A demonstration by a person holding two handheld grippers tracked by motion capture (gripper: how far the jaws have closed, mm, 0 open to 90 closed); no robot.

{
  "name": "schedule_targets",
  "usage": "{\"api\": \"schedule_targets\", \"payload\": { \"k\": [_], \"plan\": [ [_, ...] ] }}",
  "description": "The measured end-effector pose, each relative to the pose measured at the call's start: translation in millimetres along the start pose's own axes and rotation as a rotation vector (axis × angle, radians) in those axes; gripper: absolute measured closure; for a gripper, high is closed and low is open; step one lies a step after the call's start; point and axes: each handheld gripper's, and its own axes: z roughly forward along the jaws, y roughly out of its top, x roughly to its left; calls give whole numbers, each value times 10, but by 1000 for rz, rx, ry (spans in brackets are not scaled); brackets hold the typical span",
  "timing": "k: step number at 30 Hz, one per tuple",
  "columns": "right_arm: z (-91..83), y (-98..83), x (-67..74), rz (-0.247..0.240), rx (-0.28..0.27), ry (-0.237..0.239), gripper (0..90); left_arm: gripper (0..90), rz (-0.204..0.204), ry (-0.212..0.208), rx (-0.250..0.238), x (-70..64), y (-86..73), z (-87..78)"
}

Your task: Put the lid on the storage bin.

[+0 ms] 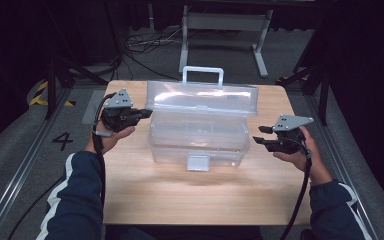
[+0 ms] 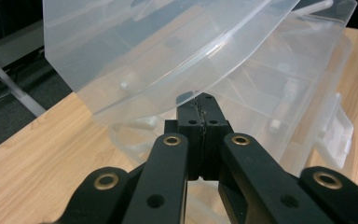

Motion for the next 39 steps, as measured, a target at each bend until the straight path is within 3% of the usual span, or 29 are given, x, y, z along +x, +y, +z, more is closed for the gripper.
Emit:
{"api": "schedule_targets", "payload": {
  "k": [17,25,39],
  "plan": [
    [71,-80,-29,46,24,-35,545,900,17,0,46,-135,-190,11],
    [99,-112,13,39,31,-4,521,900,35,5,50,-217,-255,28],
    [139,-141,76,27,51,12,501,900,45,-8,99,-290,-394,59]
  ]
}}
